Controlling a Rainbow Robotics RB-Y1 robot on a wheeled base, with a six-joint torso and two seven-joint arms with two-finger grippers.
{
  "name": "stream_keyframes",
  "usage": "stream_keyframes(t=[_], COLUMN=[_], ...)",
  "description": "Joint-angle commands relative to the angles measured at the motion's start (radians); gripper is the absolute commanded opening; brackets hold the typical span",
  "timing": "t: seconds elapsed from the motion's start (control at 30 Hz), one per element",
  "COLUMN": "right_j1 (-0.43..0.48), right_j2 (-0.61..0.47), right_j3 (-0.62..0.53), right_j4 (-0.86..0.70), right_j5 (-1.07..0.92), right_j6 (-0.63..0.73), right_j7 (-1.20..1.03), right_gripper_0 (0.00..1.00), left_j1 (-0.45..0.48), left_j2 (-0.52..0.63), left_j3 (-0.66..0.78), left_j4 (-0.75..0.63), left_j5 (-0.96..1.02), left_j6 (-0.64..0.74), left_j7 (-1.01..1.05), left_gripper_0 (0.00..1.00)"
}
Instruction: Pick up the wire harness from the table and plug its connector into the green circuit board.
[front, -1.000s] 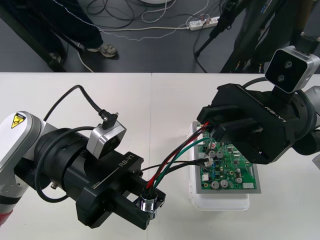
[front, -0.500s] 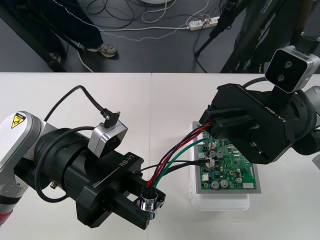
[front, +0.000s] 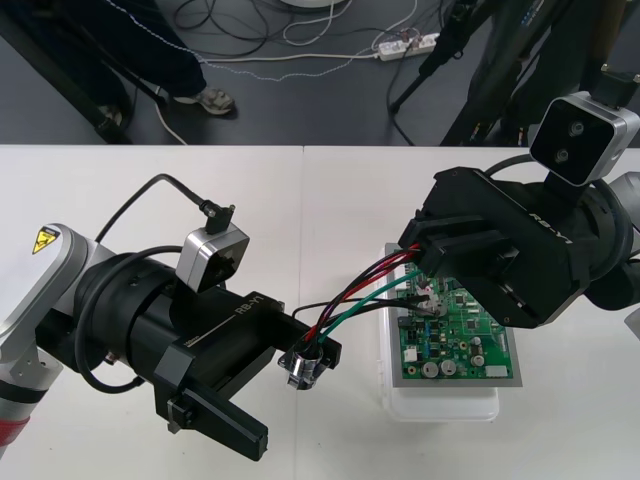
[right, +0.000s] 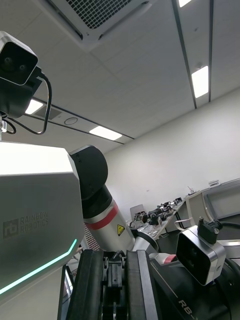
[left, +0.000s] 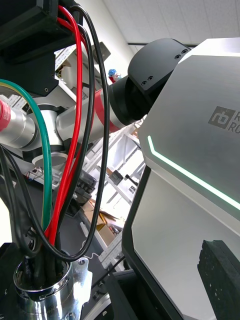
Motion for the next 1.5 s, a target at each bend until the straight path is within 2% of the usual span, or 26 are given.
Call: stream_keyframes(t=[0.03, 0.23, 0.57, 0.8, 1.03, 1.3, 1.5], right_j1=[-0.022, -0.013, 0.026, 0.073, 0.118, 0.162, 0.182], right_j2=[0.012, 0.006, -0.057, -0.126, -0.160, -0.175, -0.175], right_j3=[0.002, 0.002, 0.000, -0.052, -0.112, -0.188, -0.190], right_j4=[-0.009, -0.009, -0.009, -0.009, -0.009, -0.009, -0.043], right_j5=[-0.013, -0.015, -0.069, -0.081, -0.081, -0.009, 0.022], right_j6=[0.002, -0.004, -0.038, -0.070, -0.078, -0.040, 0.054], right_j7=[-0.037, -0.034, -0.028, -0.012, -0.008, 0.014, 0.038], right_gripper_0=[0.00, 0.00, 0.00, 0.00, 0.00, 0.00, 0.00], left_j1=[-0.037, -0.043, -0.040, -0.023, -0.022, -0.022, -0.037], left_j2=[-0.020, -0.020, 0.003, 0.120, 0.174, 0.213, 0.217], left_j3=[-0.004, 0.016, 0.130, 0.142, 0.159, 0.162, 0.161], left_j4=[-0.010, -0.010, -0.046, -0.068, -0.068, -0.068, -0.068], left_j5=[0.011, 0.000, -0.046, -0.020, -0.015, -0.012, -0.043], left_j6=[-0.032, -0.032, -0.032, -0.032, -0.029, 0.147, 0.249], left_j7=[0.052, 0.050, 0.042, 0.022, 0.001, -0.082, -0.160], left_gripper_0=[1.00, 1.00, 1.00, 1.00, 1.00, 1.00, 1.00])
